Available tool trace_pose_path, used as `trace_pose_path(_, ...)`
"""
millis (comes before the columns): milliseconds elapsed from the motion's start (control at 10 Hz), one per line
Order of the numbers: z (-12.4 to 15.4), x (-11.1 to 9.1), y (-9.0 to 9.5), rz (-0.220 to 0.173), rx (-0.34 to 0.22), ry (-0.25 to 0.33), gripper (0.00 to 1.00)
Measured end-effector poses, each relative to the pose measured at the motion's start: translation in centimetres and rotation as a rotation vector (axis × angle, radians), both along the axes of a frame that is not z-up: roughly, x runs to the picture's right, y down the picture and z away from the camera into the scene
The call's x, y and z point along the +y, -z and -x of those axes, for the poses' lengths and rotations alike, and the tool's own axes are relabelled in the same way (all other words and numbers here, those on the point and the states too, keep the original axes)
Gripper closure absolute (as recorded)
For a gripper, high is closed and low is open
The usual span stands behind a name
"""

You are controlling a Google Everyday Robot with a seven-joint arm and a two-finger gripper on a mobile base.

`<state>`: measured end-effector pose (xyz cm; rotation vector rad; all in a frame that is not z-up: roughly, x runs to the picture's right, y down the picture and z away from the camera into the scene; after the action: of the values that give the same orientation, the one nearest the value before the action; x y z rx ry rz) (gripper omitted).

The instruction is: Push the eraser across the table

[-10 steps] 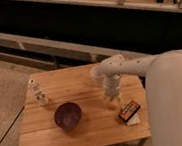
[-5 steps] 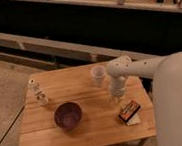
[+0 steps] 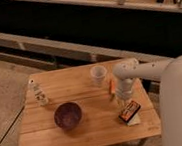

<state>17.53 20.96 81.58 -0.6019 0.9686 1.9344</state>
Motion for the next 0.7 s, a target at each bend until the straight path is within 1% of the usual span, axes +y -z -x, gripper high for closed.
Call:
trace_pose_path(500, -2.7, 0.5, 1.7, 0.062, 0.076, 0.027, 1.0)
trace_pose_path(700, -3.3, 0.5, 2.1, 0.081, 0.096, 0.042, 1.0)
